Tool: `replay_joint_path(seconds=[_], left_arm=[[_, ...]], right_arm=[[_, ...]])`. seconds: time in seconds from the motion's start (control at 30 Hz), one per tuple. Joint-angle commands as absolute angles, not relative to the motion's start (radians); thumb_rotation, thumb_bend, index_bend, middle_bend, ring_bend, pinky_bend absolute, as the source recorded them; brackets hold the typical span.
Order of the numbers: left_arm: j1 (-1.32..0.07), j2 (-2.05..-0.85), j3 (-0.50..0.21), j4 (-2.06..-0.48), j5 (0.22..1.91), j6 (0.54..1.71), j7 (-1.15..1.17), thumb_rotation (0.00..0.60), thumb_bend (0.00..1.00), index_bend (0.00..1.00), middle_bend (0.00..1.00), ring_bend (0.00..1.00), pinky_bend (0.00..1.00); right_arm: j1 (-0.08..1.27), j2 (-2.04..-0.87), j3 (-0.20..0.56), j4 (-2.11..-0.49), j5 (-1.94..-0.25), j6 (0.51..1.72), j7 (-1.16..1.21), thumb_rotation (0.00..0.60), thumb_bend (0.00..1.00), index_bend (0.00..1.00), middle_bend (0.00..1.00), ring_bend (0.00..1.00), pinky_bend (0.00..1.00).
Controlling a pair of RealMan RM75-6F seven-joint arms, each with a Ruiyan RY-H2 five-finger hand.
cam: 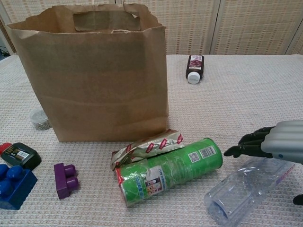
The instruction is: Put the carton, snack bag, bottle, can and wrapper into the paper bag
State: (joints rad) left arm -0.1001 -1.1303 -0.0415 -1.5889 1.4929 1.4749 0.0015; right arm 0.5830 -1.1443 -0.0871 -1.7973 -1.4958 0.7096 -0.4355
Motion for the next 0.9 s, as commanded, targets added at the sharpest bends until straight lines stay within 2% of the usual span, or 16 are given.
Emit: replay_joint_path(seconds=[0.03,0.2,0.23,0.33,0.4,0.73,0.9], left_arm=[[-0.100,-1.130,-0.041,-1.589,1.493,1.474,0.000,0.600,0.37,0.00,0.00,0.00,0.00],[-0.100,-1.130,-0.041,-1.589,1.494,1.474,0.000,0.600,0.36,0.00,0.00,0.00,0.00],[-0.100,-1.130,-0.041,-1.589,1.494,1.475,0.000,0.600,0.37,0.00,0.00,0.00,0.00],[-0.100,-1.130,-0.041,-1.589,1.494,1.475,0.001,0.600,0.37,0.00,0.00,0.00,0.00],[-0.100,-1.130,-0.041,-1.589,1.494,1.475,0.001,0.600,0.36,0.00,0.00,0.00,0.00],[-0.101,-1.130,-0.041,-1.589,1.496,1.475,0.002,0.600,0.37,0.00,0.00,0.00,0.00],[-0.102,-1.130,-0.041,-1.590,1.496,1.474,0.007,0.600,0.37,0.00,0.00,0.00,0.00]], right_arm=[[0.583,-1.163,-0.091,-1.782,-1.478,0.708,-0.449,0.600,0.06,0.10,0.18,0.09,0.18],[0.581,-1.180,-0.099,-1.764,-1.473,0.715,-0.466,0.600,0.07,0.20,0.25,0.17,0.27],[0.580,-1.181,-0.099,-1.763,-1.473,0.715,-0.467,0.600,0.10,0.25,0.28,0.22,0.32],[0.576,-1.192,-0.104,-1.751,-1.473,0.728,-0.476,0.600,0.22,0.51,0.48,0.49,0.61],[0.563,-1.178,-0.090,-1.753,-1.472,0.778,-0.466,0.600,0.23,0.57,0.52,0.53,0.66],[0.491,-1.035,-0.009,-1.786,-1.487,1.024,-0.289,0.600,0.26,0.62,0.54,0.55,0.66],[0.459,-1.028,0.061,-1.779,-1.481,1.161,-0.229,0.600,0.26,0.62,0.54,0.55,0.66]])
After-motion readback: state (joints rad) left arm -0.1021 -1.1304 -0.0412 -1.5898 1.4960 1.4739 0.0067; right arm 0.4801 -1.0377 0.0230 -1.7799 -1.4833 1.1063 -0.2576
